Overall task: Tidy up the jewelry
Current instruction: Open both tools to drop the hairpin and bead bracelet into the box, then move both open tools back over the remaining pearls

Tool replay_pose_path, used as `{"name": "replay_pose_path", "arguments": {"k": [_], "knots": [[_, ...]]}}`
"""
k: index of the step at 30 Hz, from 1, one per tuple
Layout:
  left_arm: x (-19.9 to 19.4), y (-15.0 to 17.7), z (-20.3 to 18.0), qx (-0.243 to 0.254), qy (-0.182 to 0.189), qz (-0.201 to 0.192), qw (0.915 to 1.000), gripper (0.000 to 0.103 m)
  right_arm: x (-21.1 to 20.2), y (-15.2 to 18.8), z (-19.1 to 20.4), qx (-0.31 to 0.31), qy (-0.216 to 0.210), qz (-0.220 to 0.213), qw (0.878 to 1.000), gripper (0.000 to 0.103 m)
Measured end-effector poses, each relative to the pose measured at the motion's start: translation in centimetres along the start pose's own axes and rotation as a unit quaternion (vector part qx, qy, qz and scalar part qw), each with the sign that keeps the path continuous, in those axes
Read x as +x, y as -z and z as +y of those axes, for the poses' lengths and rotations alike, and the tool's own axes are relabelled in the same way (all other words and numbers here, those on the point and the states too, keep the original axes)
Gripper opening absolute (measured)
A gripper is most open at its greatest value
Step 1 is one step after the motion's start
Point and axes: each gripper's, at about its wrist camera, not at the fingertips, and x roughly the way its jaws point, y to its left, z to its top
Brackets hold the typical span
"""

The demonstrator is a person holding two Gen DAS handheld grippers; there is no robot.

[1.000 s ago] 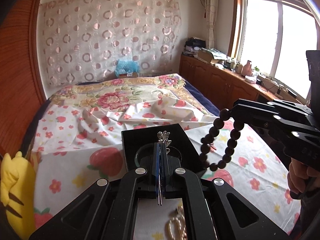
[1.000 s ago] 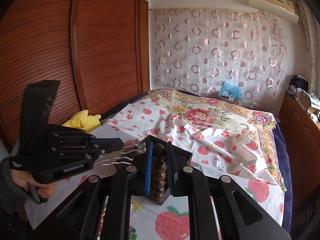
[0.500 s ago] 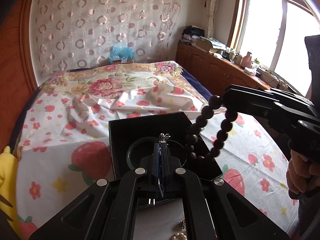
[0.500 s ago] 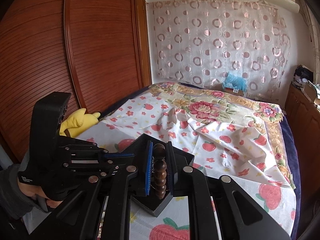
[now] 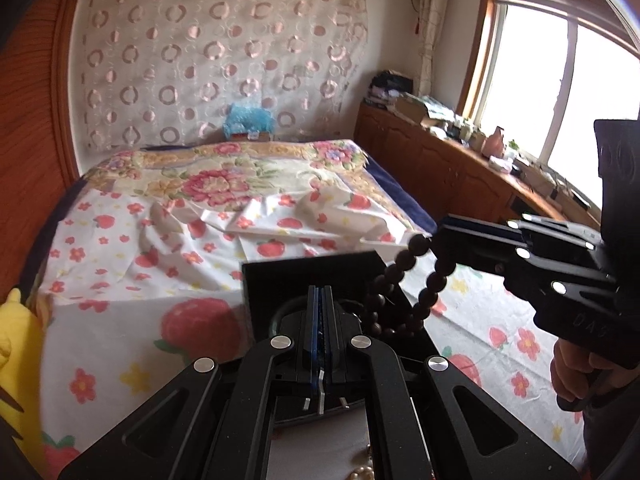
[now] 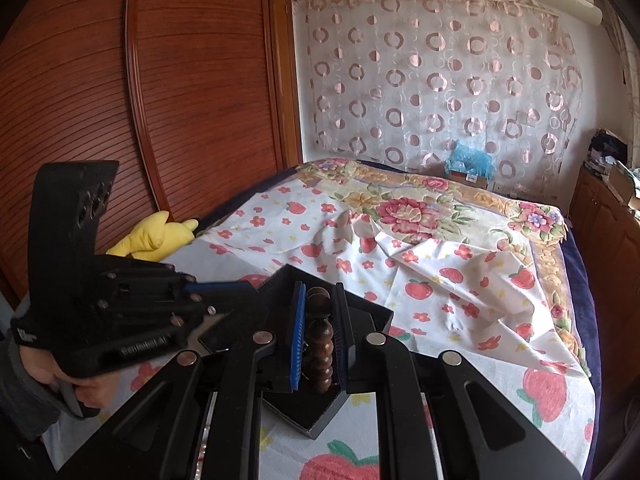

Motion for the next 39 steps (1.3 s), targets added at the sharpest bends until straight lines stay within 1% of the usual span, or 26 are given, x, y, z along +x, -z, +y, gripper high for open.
{"name": "replay_pose_path", "arguments": {"k": [2,7,14,18,20,22,24,32,39], "knots": [[-0.9,-0.5,0.3,-0.001,-0.006,-0.010,0.9999,0.001,-0.2,-0.3,0.2,-0.001,-0.004,-0.004,1.000,0.015],[-2.1,-0.7,0.5,0.002,-0.016,-0.012,0.9998,0.001,-0.3,-0.9,0.6,-0.003,-0.012,-0.006,1.000,0.015],[-3.1,0.2,1.1,-0.003,-0.029,-0.007,0.9995,0.001,-0.4,-1.3,1.1,-0.005,-0.020,-0.007,1.000,0.015],[-3.8,1.3,1.3,-0.007,-0.034,-0.002,0.9994,0.001,0.0,-1.2,1.1,0.001,-0.013,0.007,1.000,0.016],[-4.1,1.8,1.2,-0.005,-0.038,0.001,0.9993,0.003,-0.2,-0.9,1.1,0.003,-0.009,0.010,1.000,0.016],[-4.5,2.5,1.1,-0.005,-0.037,0.003,0.9993,0.008,-0.5,-0.6,1.1,0.005,-0.005,0.012,1.000,0.016],[-4.9,3.1,0.8,-0.003,-0.036,0.006,0.9993,0.009,-1.0,-0.4,1.1,0.002,0.002,0.011,1.000,0.016],[-6.5,6.0,-0.5,-0.003,-0.034,0.018,0.9993,0.010,-4.0,2.0,1.3,0.007,0.019,0.013,1.000,0.016],[-8.2,9.3,-2.4,0.007,-0.034,0.026,0.9990,0.011,-6.7,5.7,1.8,0.019,0.028,0.024,0.999,0.016]]}}
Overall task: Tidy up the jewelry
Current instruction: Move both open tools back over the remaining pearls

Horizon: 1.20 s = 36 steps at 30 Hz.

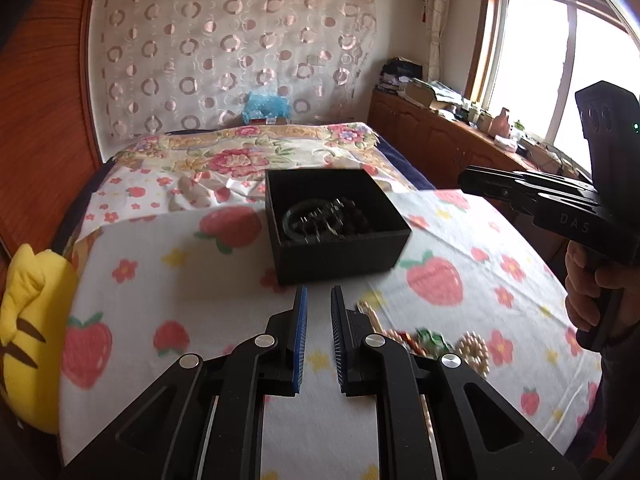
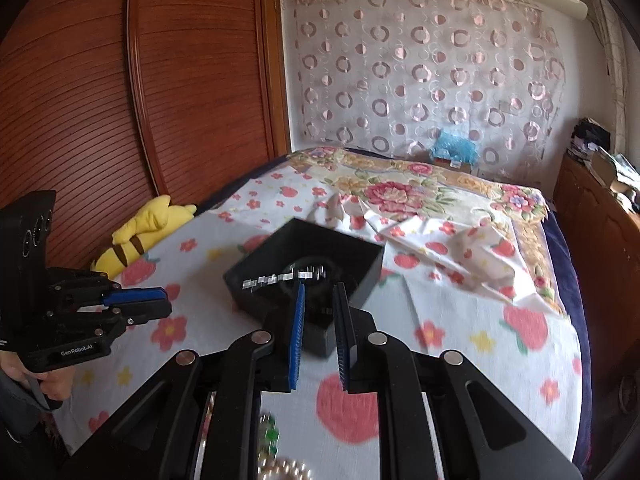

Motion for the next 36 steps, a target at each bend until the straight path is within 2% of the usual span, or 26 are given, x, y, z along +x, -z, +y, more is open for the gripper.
{"name": "replay_pose_path", "arguments": {"k": [8,10,15,20,26,27,36], "knots": [[-1.3,2.5,-2.2,0.010,0.005,0.008,0.9999,0.011,-1.2,4.8,0.0,0.006,0.020,0.028,0.999,0.017],[-1.7,2.9,-2.6,0.012,0.006,0.008,0.9999,0.011,-1.4,6.0,-0.1,0.006,0.025,0.038,0.999,0.025],[-2.3,3.9,-3.5,0.015,0.004,0.014,0.9998,0.012,-1.6,8.4,-0.3,0.012,0.022,0.060,0.998,0.027],[-2.0,4.9,-4.0,0.022,0.005,0.027,0.9994,0.018,-0.6,10.9,0.3,0.003,0.010,0.096,0.995,0.027],[-1.4,6.2,-4.9,0.037,0.006,0.045,0.9983,0.018,0.7,11.8,0.6,0.005,0.016,0.116,0.993,0.027],[-1.2,6.3,-4.9,0.037,0.005,0.048,0.9982,0.018,0.9,11.8,0.5,0.005,0.019,0.119,0.993,0.024],[0.1,6.0,-4.5,0.033,0.000,0.058,0.9978,0.019,2.2,11.6,0.7,-0.006,0.037,0.132,0.991,0.022]]}}
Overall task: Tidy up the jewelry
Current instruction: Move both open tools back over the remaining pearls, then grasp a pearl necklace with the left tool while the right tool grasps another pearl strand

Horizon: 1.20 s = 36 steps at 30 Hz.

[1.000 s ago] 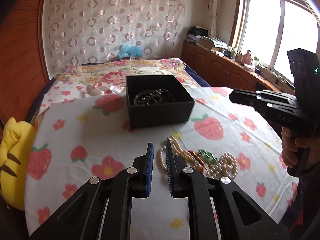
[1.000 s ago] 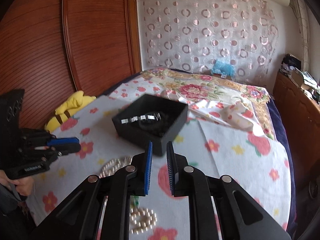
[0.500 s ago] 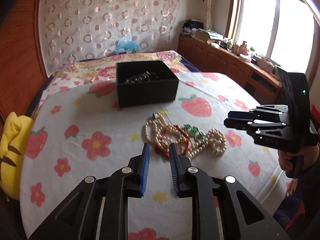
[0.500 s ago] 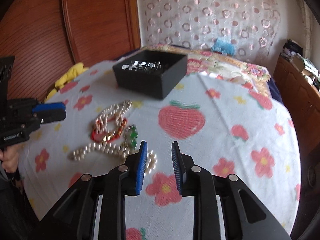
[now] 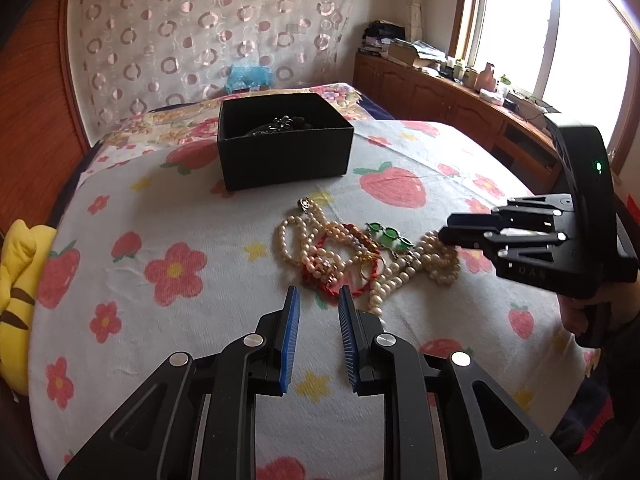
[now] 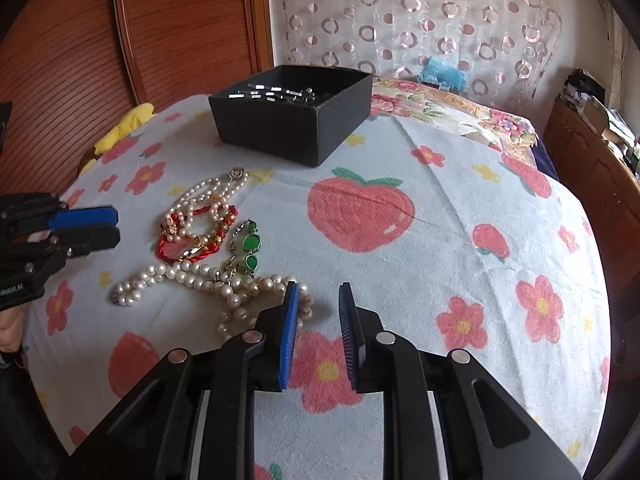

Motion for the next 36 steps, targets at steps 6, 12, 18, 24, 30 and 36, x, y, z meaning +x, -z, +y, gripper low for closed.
{"name": "replay_pose_path", "arguments": {"k": [6,12,18,24,30,36], "knots": [[1.4,-1.9,1.5,-0.005,-0.019,0.004,0.9998,0.019,0.4,-0.4,-0.2,0.002,-0.006,-0.005,1.000,0.021],[3.6,-3.7,2.7,-0.003,-0.027,0.023,0.9994,0.019,0.5,-0.3,0.2,-0.008,0.007,-0.006,1.000,0.021],[5.3,-4.4,2.7,-0.002,-0.018,0.041,0.9990,0.019,0.4,-0.2,-0.1,-0.005,0.003,-0.007,1.000,0.020],[6.6,-5.1,2.4,0.009,-0.023,0.051,0.9984,0.019,0.5,-0.3,-0.1,-0.004,0.002,-0.008,1.000,0.020],[7.3,-4.9,1.9,0.032,-0.030,0.053,0.9976,0.018,0.5,-0.2,-0.1,-0.003,0.002,-0.007,1.000,0.020],[7.2,-4.8,1.8,0.038,-0.022,0.050,0.9978,0.004,0.5,-0.2,-0.1,-0.004,0.002,-0.008,1.000,0.020]]}}
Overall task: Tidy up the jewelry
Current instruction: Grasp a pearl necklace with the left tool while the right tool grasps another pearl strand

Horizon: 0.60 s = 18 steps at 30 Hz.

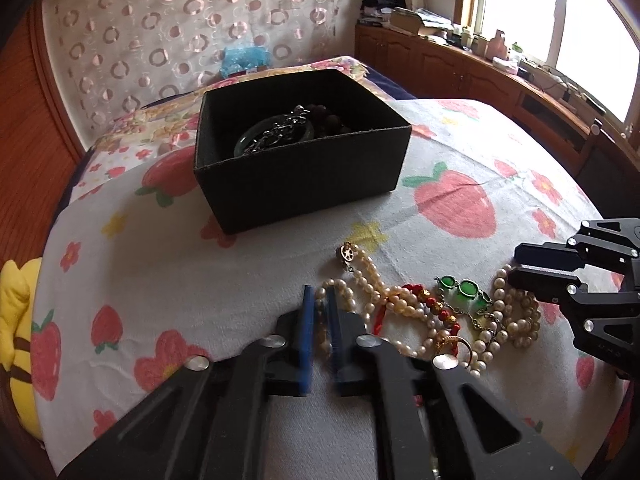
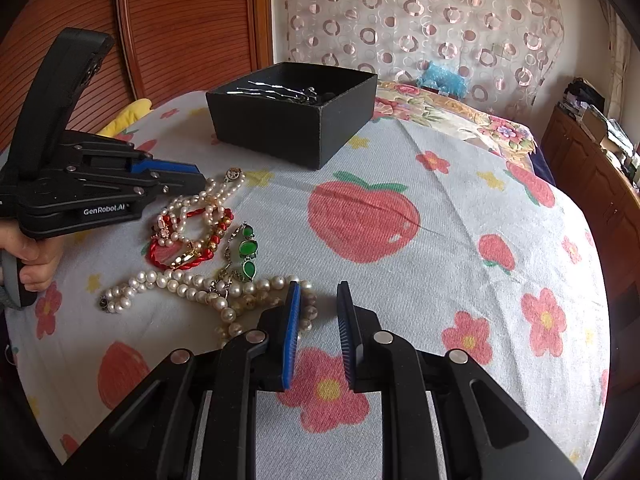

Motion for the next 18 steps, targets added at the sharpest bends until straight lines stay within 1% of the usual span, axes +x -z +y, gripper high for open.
{"name": "replay_pose_path", "arguments": {"k": [3,5,12,16,18], "knots": [[-0.2,0.0,0.0,-0.003,0.001,0.000,1.0000,0.004,0.0,0.0,0.0,0.000,0.000,0.000,1.000,0.020],[-1.2,0.0,0.1,-0.010,0.002,-0.011,0.9999,0.004,0.0,0.0,0.0,0.000,0.000,0.000,1.000,0.020],[-6.3,-0.7,-0.5,-0.019,0.011,-0.075,0.9970,0.004,0.0,0.0,0.0,0.000,0.000,0.000,1.000,0.020],[-9.3,-1.4,-1.1,-0.017,0.017,-0.111,0.9935,0.004,0.0,0.0,0.1,0.000,0.000,0.000,1.000,0.020],[-10.3,-1.7,-1.5,-0.015,0.018,-0.123,0.9921,0.004,0.0,0.0,0.1,0.000,0.000,0.000,1.000,0.020]]}}
